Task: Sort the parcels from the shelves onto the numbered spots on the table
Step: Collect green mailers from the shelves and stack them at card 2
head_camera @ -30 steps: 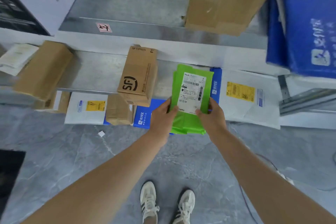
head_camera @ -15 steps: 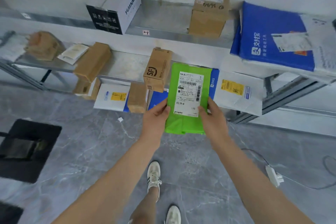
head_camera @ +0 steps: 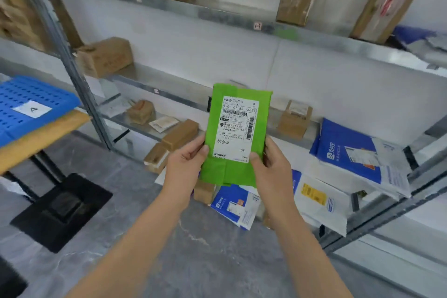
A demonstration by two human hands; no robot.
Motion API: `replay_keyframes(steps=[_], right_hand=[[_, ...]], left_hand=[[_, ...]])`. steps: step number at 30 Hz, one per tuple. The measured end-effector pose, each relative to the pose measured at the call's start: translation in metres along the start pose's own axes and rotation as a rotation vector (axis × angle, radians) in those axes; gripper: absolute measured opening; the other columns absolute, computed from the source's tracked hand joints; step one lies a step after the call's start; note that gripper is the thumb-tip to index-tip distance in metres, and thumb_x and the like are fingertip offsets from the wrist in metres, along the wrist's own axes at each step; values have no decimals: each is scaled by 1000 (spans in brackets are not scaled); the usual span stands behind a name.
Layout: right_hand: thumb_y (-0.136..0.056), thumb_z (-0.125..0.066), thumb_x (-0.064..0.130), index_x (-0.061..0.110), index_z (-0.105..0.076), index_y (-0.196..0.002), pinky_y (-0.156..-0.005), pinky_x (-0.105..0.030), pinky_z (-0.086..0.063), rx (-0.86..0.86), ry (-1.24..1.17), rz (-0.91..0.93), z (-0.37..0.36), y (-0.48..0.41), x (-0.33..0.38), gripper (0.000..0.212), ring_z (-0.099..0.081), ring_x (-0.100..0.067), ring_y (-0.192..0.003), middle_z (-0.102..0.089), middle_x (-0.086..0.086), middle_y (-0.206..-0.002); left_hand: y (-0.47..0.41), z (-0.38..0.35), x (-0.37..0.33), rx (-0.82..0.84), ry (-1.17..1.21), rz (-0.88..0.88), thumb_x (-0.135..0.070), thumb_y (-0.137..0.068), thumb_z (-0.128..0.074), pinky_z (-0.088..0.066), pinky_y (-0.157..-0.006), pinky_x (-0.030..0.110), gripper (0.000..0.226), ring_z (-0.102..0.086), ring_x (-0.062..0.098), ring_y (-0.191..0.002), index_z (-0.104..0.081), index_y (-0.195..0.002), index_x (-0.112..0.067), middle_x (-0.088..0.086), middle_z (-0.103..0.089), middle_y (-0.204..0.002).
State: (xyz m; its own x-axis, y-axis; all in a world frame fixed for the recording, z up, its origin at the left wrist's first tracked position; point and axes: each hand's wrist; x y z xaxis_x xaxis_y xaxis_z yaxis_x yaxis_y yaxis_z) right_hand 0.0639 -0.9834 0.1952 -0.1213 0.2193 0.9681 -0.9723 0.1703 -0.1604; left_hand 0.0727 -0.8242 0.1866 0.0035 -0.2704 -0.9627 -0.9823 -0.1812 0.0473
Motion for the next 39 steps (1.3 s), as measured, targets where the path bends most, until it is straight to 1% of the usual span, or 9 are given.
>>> replay_keyframes(steps=[3,7,12,16,18,24,29,36,39], right_hand=[[-92,-53,8,39,-58,-122,-95,-35,-52,93,-11,64,-52,-1,40,43,-60,1,-107,-65,22,-114],[-93,-55,6,49,-56,-114,-87,-13,-47,232,-70,140,-148,5,91,47,-57,15,-104,-63,33,-108],[-92,-54,6,42,-55,-124,-96,-30,-50,429,-64,206,-293,31,132,47,-60,1,-108,-65,22,-115],[-93,-53,8,31,-58,-115,-91,-29,-51,569,-47,286,-408,62,158,32,-62,-4,-102,-66,18,-108],[-94,-53,10,26,-57,-125,-88,-23,-50,649,-45,312,-460,81,170,35,-61,-4,-105,-65,15,-114],[-94,-54,13,28,-56,-125,-94,-34,-51,845,-74,300,-582,136,181,34,-62,0,-105,-66,17,-116],[-95,-53,13,30,-54,-128,-98,-25,-48,973,-71,286,-660,157,191,37,-57,5,-109,-62,21,-120],[-97,-51,16,28,-52,-131,-82,-10,-47,1146,-77,296,-795,147,204,36,-57,9,-103,-63,20,-117],[-97,-51,13,28,-51,-132,-77,-5,-47,1218,-84,278,-857,136,211,38,-57,9,-101,-62,17,-119]], left_hand=[[3,50,-48,-95,12,-88,0,-91,-57,-49,-99,34,37,-63,15,-113,-61,-126,-11,2,-67,-120],[5,139,-101,-243,19,-197,0,-92,-57,-55,-82,18,36,-67,1,-98,-63,-122,-19,-10,-73,-104],[15,271,-147,-457,1,-285,2,-92,-56,-51,-77,9,35,-66,-7,-93,-64,-115,-23,-20,-71,-97],[34,379,-173,-632,-29,-323,-2,-92,-58,-50,-94,19,36,-63,-1,-106,-60,-127,-12,-13,-69,-112],[46,428,-184,-709,-84,-335,-3,-92,-59,-47,-98,20,39,-61,-4,-109,-58,-129,-13,-17,-67,-114],[74,540,-200,-875,-165,-320,-5,-93,-57,-49,-88,10,43,-60,-11,-104,-53,-134,-16,-13,-64,-122],[76,604,-207,-997,-177,-294,-6,-94,-57,-47,-82,4,43,-58,-20,-97,-52,-134,-19,-27,-63,-108],[31,708,-224,-1180,-247,-254,-11,-93,-59,-46,-90,7,47,-54,-19,-95,-48,-138,-18,-19,-59,-120],[4,757,-233,-1240,-240,-211,-12,-93,-60,-50,-98,26,46,-59,-5,-110,-50,-138,-17,-11,-62,-127]])
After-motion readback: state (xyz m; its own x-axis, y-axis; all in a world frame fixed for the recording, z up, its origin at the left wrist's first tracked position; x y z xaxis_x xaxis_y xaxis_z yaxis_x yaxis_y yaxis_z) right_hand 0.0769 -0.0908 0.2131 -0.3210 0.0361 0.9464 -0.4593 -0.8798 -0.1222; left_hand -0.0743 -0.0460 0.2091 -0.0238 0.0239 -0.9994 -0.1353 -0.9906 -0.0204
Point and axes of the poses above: each hand's wrist, its own y-axis away from the middle knuckle, its own z-axis out of the back of the hand, x = y × z
